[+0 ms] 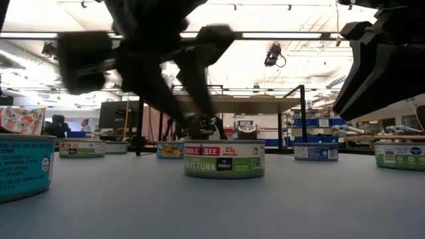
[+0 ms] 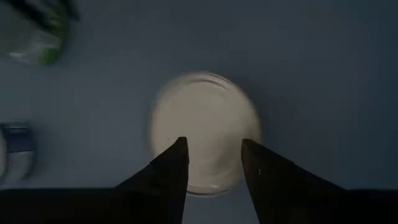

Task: Stack canned seafood by type on shelf
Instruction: Stack the green tuna can on top of the green tuna can on the shelf

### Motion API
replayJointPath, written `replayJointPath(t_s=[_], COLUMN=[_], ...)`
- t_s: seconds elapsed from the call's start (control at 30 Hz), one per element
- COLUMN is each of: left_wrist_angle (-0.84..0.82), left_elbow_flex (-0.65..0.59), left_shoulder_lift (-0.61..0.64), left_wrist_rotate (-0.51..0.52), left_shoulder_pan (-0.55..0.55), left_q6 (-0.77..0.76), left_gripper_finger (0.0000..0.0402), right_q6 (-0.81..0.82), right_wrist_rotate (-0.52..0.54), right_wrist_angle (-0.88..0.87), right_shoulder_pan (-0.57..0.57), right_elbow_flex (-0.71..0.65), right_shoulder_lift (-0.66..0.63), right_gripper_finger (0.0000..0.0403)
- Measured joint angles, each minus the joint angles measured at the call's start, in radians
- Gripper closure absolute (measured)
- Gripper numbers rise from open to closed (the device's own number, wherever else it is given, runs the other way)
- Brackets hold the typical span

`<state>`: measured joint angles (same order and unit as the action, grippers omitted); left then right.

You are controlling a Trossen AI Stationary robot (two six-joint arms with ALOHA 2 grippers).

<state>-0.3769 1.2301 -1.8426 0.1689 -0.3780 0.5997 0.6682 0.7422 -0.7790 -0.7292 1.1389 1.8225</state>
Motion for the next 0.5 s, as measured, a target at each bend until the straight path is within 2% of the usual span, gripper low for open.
replayJointPath(t_s=[0.17,0.27,0.37,0.5], left_wrist_angle=[-0.007,0.055,0.140,0.170], left_elbow_flex=[-0.031,-0.066,-0.106,-0.113], left_shoulder_lift=[-0.026,-0.030,-0.029,-0.030], left_wrist_rotate=[-0.024,-0.012,0.037,0.073], left_shoulder_pan=[-0.006,-0.005,-0.005,-0.004], left_q6=[0.043,0.089,0.126,0.154], left_gripper_finger=[0.0249,0.0250,0.0251,0.0262], right_q6=[-0.016,-0.024,-0.034,-0.044], right_wrist_rotate=[0.000,0.000,0.000,0.000], right_wrist_angle=[0.008,0.014,0.023,0.031], right_shoulder_pan=[0.004,0.010,0.013,0.019], right_elbow_flex=[0.000,0.000,0.000,0.000], right_shoulder_lift=[0.000,0.000,0.000,0.000], right_gripper_finger=[0.0307,0.0308,0.0308,0.0308])
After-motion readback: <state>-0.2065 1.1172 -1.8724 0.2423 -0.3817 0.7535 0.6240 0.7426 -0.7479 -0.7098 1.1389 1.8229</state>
